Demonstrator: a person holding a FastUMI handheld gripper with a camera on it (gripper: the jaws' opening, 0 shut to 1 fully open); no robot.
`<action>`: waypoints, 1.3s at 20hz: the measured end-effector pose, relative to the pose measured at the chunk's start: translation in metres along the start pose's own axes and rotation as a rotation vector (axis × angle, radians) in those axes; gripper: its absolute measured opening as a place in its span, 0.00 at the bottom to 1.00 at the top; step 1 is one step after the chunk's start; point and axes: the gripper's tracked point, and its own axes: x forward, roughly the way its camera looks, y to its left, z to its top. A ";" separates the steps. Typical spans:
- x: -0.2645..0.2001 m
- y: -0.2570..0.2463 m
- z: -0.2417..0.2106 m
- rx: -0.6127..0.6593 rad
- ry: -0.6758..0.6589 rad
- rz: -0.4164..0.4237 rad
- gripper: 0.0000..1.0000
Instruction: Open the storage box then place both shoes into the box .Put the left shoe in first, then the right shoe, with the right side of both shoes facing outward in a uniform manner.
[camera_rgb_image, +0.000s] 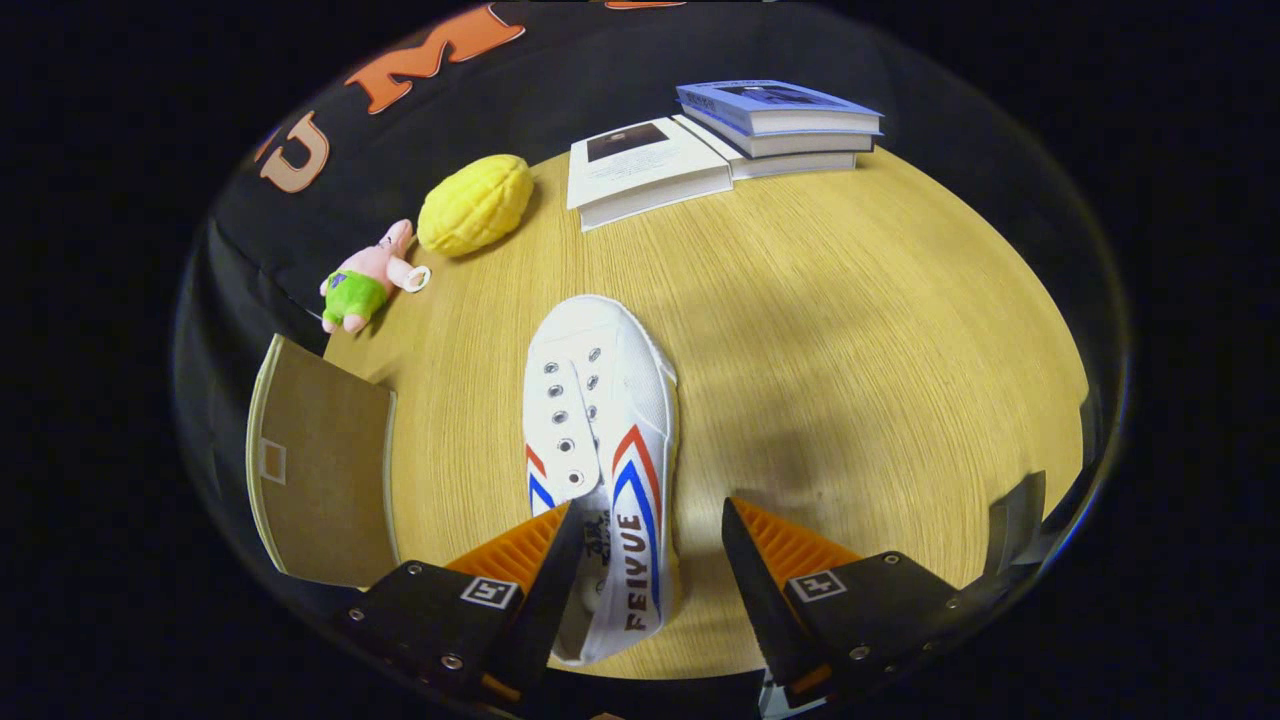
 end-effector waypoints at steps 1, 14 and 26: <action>0.004 -0.001 0.000 -0.008 0.009 -0.005 0.83; 0.003 0.020 -0.006 0.049 0.038 0.071 0.25; -0.051 0.137 0.018 0.107 0.002 0.346 0.16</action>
